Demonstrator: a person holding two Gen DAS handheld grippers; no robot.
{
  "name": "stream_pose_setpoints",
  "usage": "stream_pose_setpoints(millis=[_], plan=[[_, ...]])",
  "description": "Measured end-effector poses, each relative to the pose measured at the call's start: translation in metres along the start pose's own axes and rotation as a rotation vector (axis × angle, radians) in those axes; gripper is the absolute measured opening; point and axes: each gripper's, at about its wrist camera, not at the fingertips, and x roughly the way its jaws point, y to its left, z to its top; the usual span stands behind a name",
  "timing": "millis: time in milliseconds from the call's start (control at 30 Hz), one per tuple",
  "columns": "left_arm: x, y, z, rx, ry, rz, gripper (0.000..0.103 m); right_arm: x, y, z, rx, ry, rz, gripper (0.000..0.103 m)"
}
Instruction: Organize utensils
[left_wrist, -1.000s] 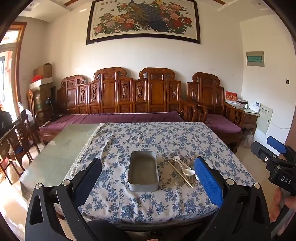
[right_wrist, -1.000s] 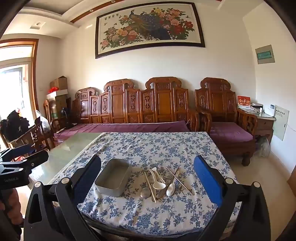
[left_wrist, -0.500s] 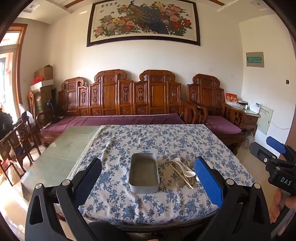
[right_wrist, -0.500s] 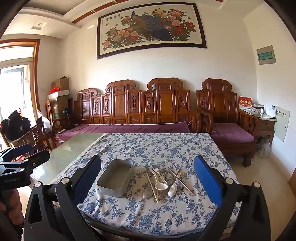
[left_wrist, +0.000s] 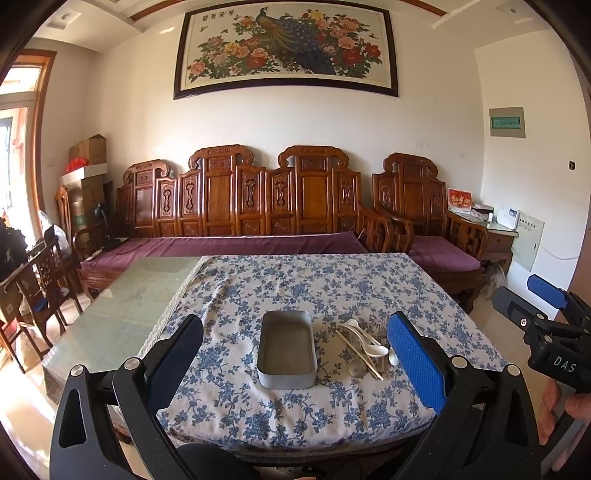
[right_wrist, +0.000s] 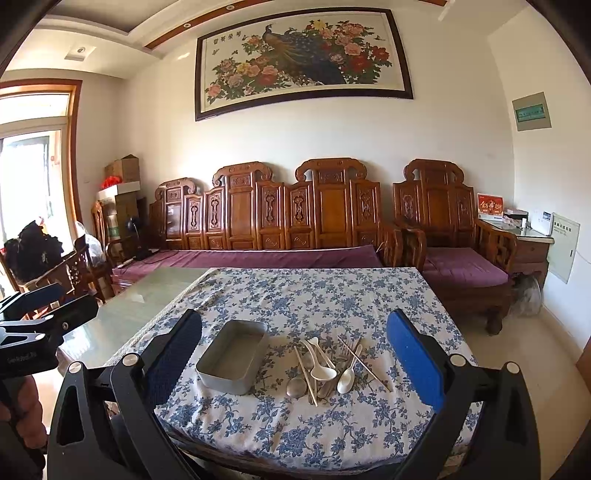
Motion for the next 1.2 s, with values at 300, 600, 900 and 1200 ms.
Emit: stream_pose_setpoints(millis=[300, 600, 900, 1200], plan=[[0.0, -0.0004, -0.0007, -0.001, -0.004, -0.001, 0.097, -0.0024, 0.0002, 0.0014, 0.002, -0.001, 0.003, 0.101], [-0.0017, -0.0016, 0.002, 0.001, -0.011, 0.001, 0.097, -0.0046, 0.0009, 0.0032, 0.002, -0.004, 0.004, 0.101], [-0.0023, -0.0021, 0.0011, 0.002, -0.015, 0.002, 0.097, -0.0049, 0.0013, 0.0041, 0.003, -0.005, 0.004, 0.101], [-0.0032, -0.0031, 0.002, 0.002, -0.017, 0.001, 0.097, -0.0086, 0.0036, 0.0098, 0.002, -0.009, 0.007, 0.101]])
